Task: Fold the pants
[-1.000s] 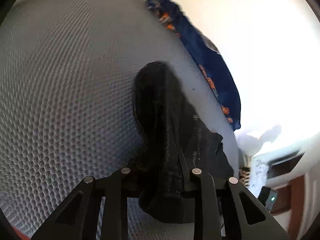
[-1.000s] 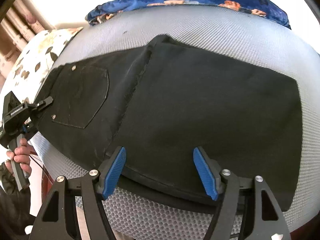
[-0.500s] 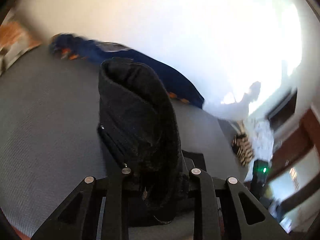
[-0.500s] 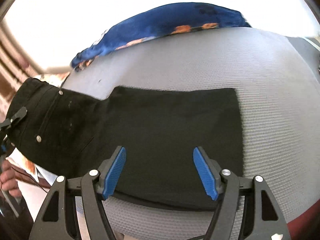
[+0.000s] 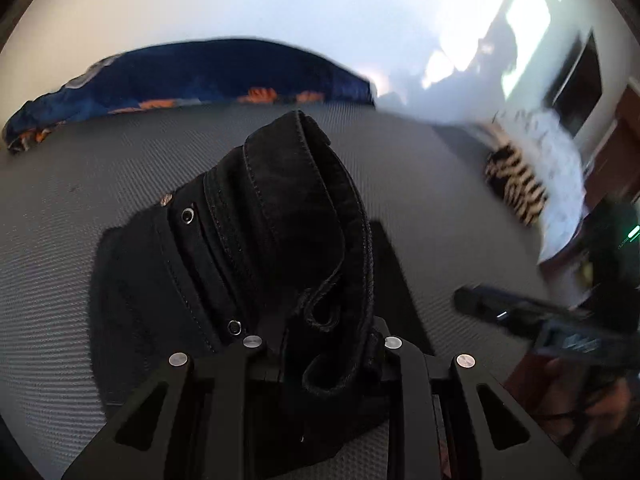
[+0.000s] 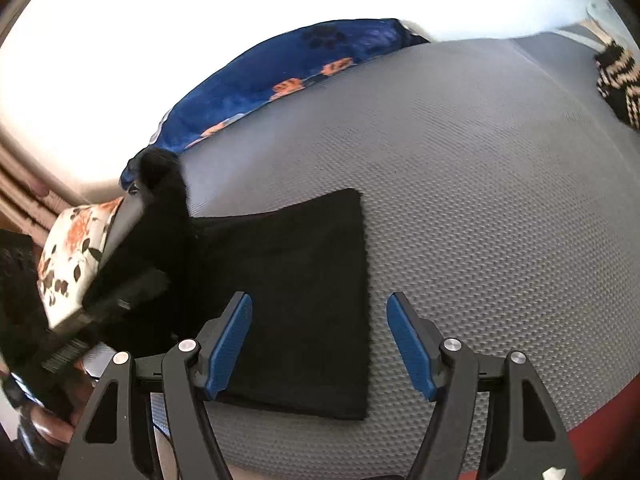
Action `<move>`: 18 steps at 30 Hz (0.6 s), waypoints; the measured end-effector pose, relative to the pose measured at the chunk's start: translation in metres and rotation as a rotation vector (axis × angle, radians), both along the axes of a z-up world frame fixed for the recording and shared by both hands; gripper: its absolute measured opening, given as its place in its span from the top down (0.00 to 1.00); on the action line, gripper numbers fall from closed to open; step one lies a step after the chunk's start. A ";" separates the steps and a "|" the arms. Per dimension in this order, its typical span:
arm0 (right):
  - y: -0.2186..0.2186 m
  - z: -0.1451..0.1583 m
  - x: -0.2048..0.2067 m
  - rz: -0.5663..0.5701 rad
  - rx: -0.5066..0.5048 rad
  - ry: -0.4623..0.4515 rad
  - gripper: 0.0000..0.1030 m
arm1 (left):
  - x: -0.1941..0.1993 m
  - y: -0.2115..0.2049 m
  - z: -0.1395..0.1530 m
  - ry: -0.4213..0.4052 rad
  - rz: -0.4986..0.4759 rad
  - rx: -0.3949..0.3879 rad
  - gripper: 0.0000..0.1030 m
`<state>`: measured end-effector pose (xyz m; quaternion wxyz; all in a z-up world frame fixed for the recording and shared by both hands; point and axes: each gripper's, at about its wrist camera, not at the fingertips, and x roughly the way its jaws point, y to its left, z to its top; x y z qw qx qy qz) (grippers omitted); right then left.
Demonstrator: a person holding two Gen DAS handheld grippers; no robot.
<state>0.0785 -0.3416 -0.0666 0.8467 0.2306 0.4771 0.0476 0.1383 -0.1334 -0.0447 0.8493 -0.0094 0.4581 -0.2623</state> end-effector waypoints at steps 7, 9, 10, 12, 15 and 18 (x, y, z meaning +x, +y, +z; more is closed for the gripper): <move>-0.021 -0.015 0.006 -0.023 0.064 0.026 0.34 | -0.004 -0.025 -0.032 0.036 -0.015 0.075 0.72; -0.023 -0.016 0.009 -0.019 0.064 0.030 0.34 | -0.007 -0.023 -0.030 0.032 -0.028 0.075 0.65; -0.023 -0.016 0.009 -0.015 0.068 0.030 0.34 | -0.008 -0.022 -0.029 0.046 -0.042 0.058 0.57; -0.023 -0.016 0.012 0.011 0.077 0.031 0.34 | -0.012 -0.018 -0.025 0.084 -0.071 -0.010 0.46; -0.019 -0.016 0.019 0.062 0.103 0.031 0.34 | -0.022 -0.005 -0.008 0.070 -0.092 -0.070 0.36; -0.010 -0.024 0.030 0.158 0.203 0.050 0.34 | -0.030 0.020 0.006 0.025 -0.074 -0.096 0.32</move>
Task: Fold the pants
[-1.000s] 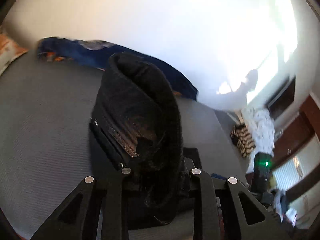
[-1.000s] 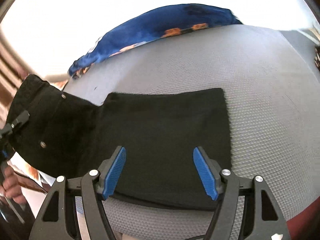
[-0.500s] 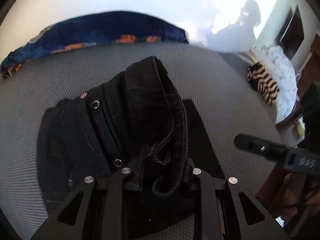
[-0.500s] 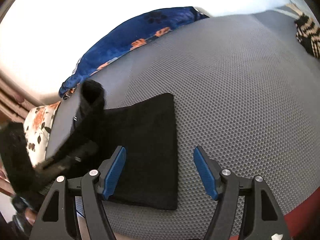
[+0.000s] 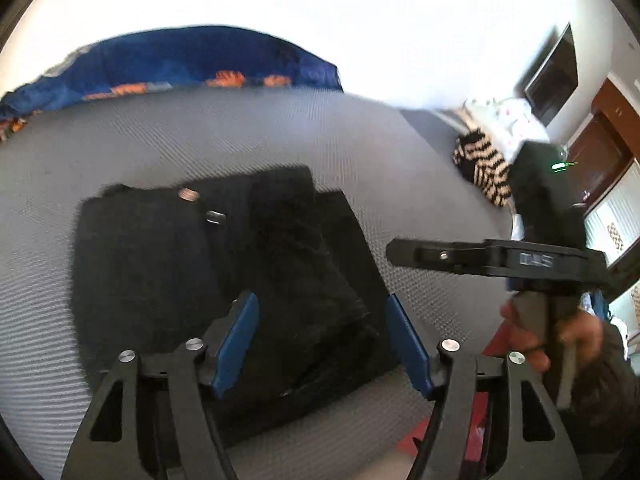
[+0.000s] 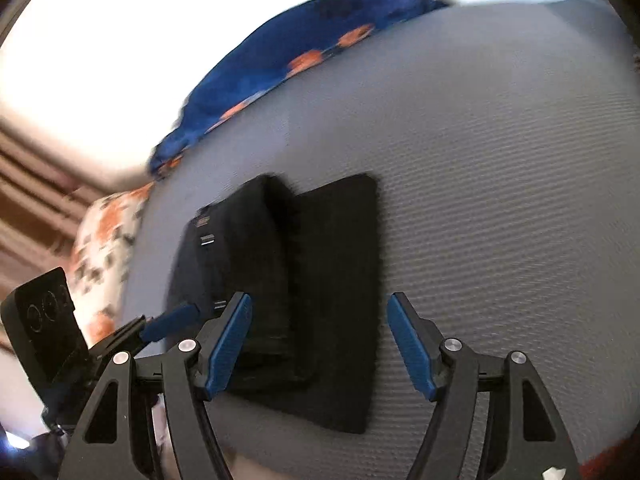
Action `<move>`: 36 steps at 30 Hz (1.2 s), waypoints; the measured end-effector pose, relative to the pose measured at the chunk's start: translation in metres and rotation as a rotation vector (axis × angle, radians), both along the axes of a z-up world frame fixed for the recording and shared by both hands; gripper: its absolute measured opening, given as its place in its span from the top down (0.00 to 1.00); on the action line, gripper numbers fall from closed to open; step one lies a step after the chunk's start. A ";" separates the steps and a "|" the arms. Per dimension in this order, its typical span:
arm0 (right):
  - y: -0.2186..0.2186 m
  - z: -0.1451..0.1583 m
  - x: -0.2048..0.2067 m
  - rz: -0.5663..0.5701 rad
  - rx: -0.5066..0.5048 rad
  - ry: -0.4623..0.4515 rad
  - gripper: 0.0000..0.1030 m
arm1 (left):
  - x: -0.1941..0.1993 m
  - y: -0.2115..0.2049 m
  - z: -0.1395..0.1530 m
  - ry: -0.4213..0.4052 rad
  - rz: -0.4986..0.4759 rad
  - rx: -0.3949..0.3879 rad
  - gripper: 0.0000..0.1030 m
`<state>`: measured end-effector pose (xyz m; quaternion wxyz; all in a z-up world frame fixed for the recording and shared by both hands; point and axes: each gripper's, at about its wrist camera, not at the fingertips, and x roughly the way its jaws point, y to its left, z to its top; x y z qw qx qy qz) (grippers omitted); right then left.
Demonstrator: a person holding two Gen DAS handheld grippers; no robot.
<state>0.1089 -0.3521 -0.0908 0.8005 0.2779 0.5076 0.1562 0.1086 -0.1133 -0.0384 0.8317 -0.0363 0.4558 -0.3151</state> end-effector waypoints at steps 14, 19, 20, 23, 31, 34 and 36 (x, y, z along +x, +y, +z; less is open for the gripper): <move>0.027 -0.048 0.061 0.187 0.214 0.074 0.45 | 0.024 0.140 -0.036 0.103 0.441 0.052 0.30; 0.036 -0.058 0.081 0.212 0.271 0.052 0.57 | 0.032 0.149 -0.054 0.160 0.473 0.051 0.30; 0.037 -0.058 0.085 0.209 0.271 0.056 0.61 | 0.033 0.149 -0.056 0.163 0.473 0.047 0.30; 0.041 -0.054 0.086 0.208 0.261 0.064 0.83 | 0.037 0.145 -0.056 0.155 0.468 0.056 0.30; 0.039 0.019 0.061 0.119 0.192 -0.034 0.90 | 0.044 0.117 -0.042 0.099 0.411 0.069 0.30; 0.022 0.032 0.050 0.070 0.127 -0.068 0.90 | 0.048 0.100 -0.038 0.080 0.377 0.072 0.30; 0.005 0.020 0.046 0.026 0.124 -0.032 0.90 | 0.049 0.093 -0.036 0.068 0.351 0.079 0.30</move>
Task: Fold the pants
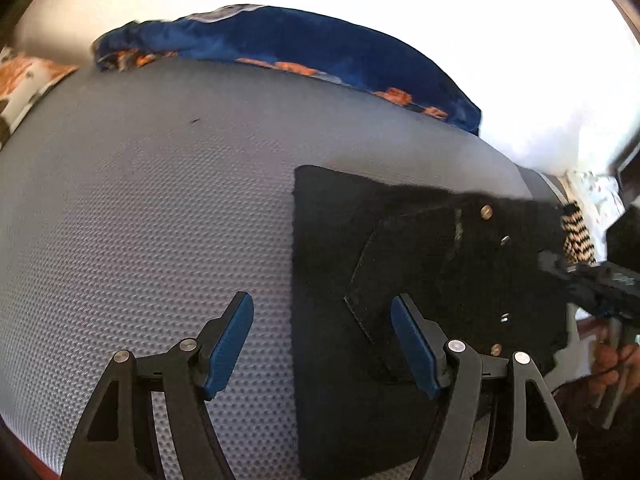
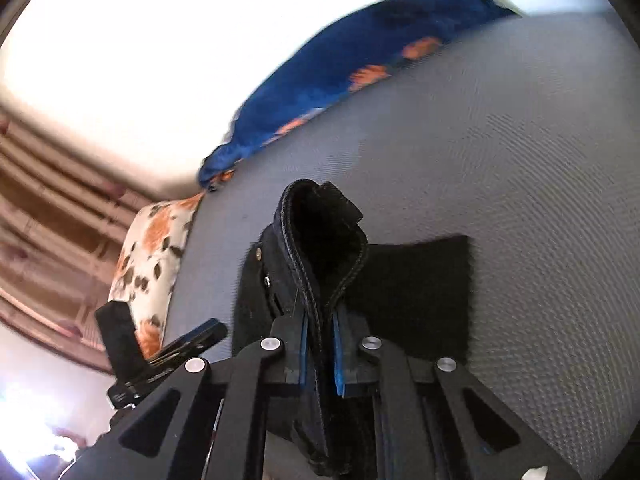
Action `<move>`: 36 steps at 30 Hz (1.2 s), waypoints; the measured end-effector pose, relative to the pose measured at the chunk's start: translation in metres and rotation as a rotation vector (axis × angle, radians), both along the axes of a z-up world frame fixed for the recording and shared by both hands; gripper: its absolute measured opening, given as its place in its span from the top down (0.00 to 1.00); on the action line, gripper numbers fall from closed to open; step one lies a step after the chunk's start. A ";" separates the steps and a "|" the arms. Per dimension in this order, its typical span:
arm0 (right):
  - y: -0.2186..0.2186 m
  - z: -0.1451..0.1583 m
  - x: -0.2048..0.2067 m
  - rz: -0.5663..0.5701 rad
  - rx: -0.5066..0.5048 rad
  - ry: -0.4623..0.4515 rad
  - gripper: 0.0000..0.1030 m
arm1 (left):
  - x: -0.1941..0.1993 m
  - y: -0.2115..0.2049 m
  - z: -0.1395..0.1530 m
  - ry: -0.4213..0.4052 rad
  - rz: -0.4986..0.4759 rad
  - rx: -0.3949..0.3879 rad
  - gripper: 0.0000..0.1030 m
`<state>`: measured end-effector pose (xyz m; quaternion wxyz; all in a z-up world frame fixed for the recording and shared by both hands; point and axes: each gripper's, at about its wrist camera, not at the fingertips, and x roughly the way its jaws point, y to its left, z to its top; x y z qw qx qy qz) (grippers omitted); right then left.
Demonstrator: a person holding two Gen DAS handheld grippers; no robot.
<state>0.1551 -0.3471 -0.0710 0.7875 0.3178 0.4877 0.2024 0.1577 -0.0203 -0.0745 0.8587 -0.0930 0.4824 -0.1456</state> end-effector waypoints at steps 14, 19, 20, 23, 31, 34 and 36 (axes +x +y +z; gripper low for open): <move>-0.018 -0.033 -0.018 -0.102 -0.103 0.130 0.69 | -0.004 -0.027 -0.033 0.084 -0.085 0.068 0.30; -0.010 -0.019 -0.051 -0.062 -0.134 0.120 0.69 | -0.019 -0.030 -0.030 0.071 -0.105 0.090 0.30; -0.007 -0.018 -0.056 -0.057 -0.140 0.118 0.69 | -0.021 -0.031 -0.029 0.067 -0.110 0.096 0.30; -0.001 -0.015 -0.066 -0.044 -0.170 0.103 0.69 | -0.032 -0.035 -0.027 0.048 -0.125 0.133 0.30; 0.014 -0.011 -0.071 -0.026 -0.291 0.097 0.87 | -0.045 -0.035 -0.022 0.034 -0.124 0.154 0.30; 0.011 -0.001 -0.078 -0.041 -0.280 0.084 0.89 | -0.050 -0.036 -0.020 0.030 -0.132 0.165 0.30; 0.013 0.005 -0.084 -0.046 -0.290 0.075 0.90 | -0.054 -0.035 -0.019 0.026 -0.138 0.171 0.30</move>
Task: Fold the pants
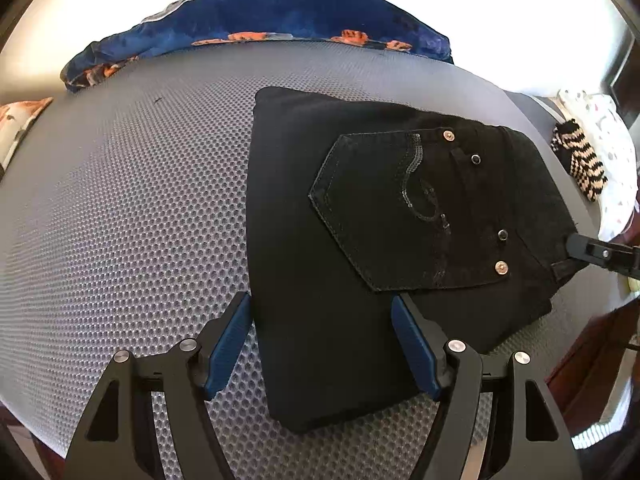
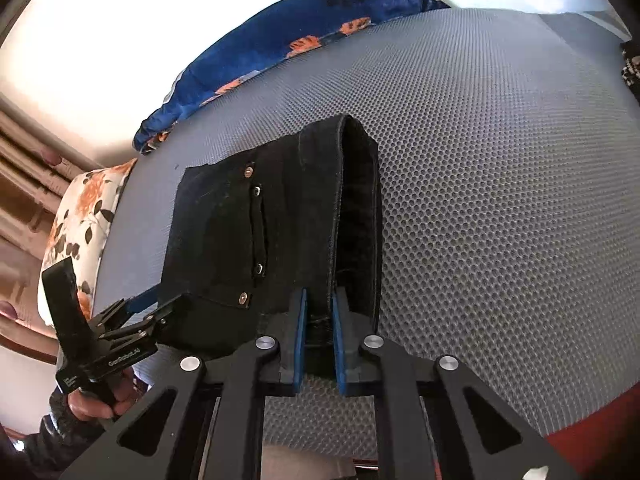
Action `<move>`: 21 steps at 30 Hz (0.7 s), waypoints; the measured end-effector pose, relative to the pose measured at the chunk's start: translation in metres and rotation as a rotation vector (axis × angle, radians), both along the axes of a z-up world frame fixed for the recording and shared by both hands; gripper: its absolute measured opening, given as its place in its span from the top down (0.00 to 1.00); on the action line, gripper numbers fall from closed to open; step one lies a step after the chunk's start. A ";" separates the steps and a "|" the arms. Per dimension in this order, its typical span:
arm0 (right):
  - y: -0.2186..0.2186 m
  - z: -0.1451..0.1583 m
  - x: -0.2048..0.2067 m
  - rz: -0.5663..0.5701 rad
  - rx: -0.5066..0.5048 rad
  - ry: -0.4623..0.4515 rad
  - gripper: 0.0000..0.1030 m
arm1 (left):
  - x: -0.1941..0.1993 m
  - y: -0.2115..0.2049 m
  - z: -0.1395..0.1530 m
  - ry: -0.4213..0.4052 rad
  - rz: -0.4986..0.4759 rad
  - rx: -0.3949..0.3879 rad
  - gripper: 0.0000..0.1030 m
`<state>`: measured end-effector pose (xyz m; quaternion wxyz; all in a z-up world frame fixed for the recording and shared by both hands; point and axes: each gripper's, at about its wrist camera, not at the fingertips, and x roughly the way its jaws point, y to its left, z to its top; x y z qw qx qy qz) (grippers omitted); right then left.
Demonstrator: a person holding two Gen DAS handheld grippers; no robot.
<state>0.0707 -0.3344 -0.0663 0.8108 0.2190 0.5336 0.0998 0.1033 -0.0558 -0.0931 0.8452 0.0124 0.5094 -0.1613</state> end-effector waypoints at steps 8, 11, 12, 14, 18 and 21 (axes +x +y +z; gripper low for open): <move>-0.002 -0.026 -0.012 -0.030 -0.031 0.051 0.90 | -0.006 0.002 -0.013 0.017 -0.029 0.002 0.30; -0.009 -0.032 -0.010 -0.044 0.022 0.066 0.90 | 0.000 0.006 -0.016 0.055 -0.013 -0.033 0.29; -0.010 -0.033 -0.009 -0.041 0.029 0.066 0.90 | 0.001 0.007 -0.015 0.060 -0.014 -0.040 0.29; -0.013 -0.034 -0.010 -0.049 0.047 0.070 0.81 | 0.003 0.011 -0.011 0.064 -0.016 -0.065 0.29; -0.020 -0.032 -0.009 -0.064 0.058 0.066 0.72 | 0.006 0.027 0.003 0.047 0.001 -0.132 0.29; -0.025 -0.027 -0.006 -0.053 0.083 0.061 0.56 | 0.014 0.043 0.007 0.073 0.034 -0.215 0.29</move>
